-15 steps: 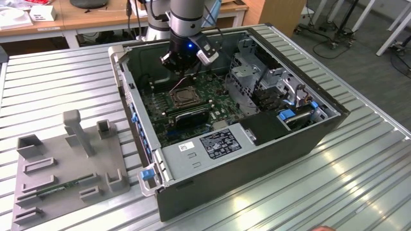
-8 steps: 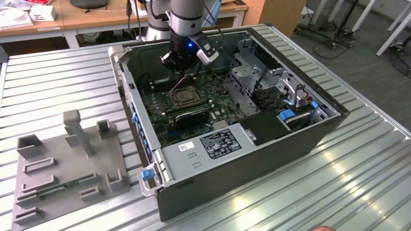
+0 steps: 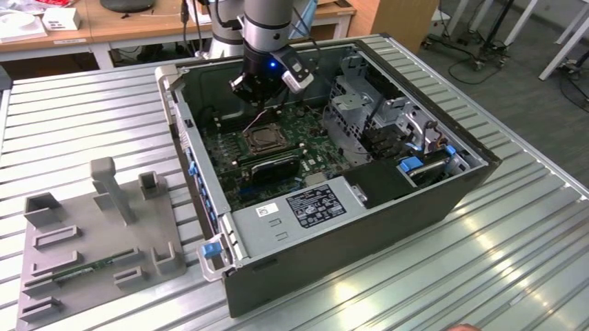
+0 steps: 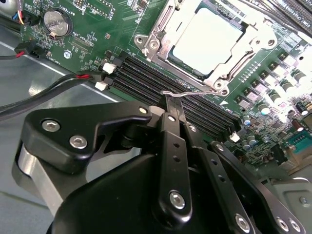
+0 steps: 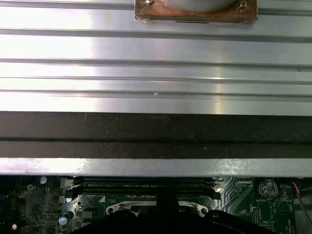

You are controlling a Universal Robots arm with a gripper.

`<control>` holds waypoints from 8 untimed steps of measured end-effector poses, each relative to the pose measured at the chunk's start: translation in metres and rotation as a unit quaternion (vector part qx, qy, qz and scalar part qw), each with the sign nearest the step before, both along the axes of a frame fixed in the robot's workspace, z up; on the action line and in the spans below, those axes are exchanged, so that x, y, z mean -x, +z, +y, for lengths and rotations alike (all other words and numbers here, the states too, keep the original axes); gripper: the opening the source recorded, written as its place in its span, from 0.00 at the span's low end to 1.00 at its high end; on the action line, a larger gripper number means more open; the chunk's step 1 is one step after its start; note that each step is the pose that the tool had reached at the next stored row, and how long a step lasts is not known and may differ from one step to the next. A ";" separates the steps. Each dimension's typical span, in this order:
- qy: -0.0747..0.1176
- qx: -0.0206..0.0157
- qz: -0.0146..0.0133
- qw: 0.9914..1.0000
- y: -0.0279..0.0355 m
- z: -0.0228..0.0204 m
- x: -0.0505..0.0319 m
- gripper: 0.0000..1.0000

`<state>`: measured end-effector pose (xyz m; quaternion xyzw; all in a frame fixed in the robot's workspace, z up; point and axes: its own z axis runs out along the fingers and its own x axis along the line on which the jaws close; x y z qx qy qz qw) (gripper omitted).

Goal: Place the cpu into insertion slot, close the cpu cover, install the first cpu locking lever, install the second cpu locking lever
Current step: 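Install the first cpu locking lever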

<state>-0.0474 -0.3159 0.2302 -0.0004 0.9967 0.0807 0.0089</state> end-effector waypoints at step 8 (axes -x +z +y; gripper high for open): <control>0.000 -0.002 -0.001 1.000 -0.0006 0.0009 0.0005 0.11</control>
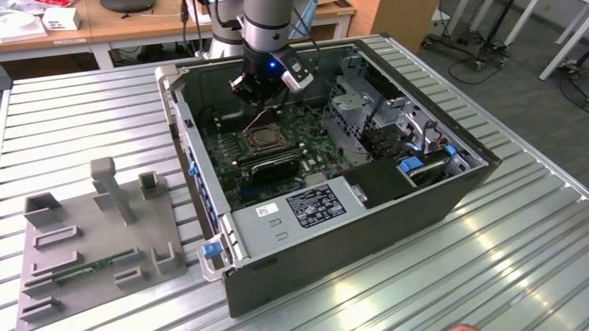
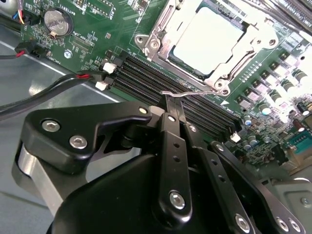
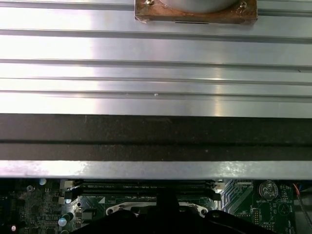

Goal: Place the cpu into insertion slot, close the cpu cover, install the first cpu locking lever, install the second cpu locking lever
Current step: 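Install the first cpu locking lever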

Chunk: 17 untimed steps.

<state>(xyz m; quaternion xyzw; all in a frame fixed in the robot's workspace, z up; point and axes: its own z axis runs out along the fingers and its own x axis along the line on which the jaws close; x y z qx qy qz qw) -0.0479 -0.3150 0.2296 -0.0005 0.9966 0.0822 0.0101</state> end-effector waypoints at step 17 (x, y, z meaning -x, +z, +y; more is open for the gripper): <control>0.000 -0.012 -0.001 1.000 -0.0004 0.0009 0.0093 0.11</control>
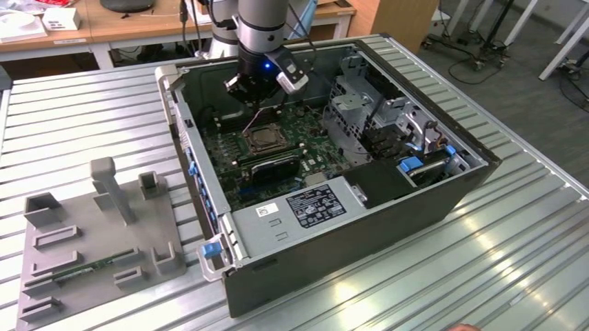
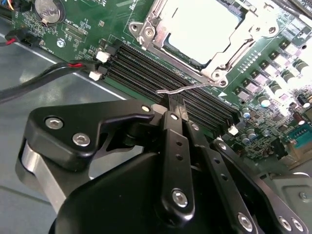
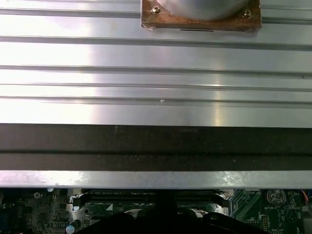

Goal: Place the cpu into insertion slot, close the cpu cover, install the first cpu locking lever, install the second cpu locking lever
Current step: 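Install the first cpu locking lever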

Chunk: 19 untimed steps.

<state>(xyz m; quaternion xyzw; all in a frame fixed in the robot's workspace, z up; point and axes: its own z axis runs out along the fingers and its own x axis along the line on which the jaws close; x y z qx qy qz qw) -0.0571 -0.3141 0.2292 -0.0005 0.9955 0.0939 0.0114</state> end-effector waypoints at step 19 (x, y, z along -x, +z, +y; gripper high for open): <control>0.000 -0.004 0.000 1.000 -0.0001 -0.0028 0.0079 0.11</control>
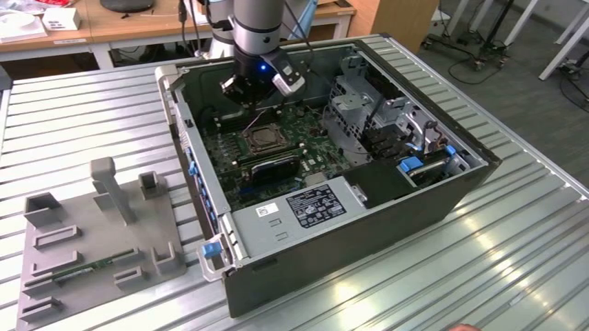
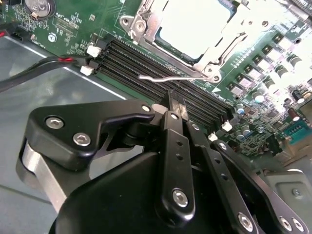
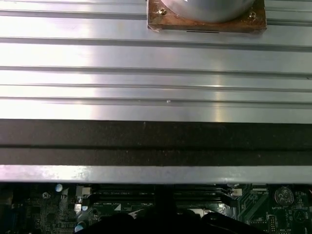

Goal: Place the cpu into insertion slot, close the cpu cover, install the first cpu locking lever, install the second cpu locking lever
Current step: 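Install the first cpu locking lever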

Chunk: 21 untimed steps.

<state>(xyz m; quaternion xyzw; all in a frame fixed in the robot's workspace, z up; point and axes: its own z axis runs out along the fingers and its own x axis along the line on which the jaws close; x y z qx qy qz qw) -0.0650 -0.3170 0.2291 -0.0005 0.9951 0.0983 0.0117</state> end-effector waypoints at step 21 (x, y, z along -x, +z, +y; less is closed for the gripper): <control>0.000 0.004 0.000 1.000 -0.0008 -0.0061 -0.0011 0.11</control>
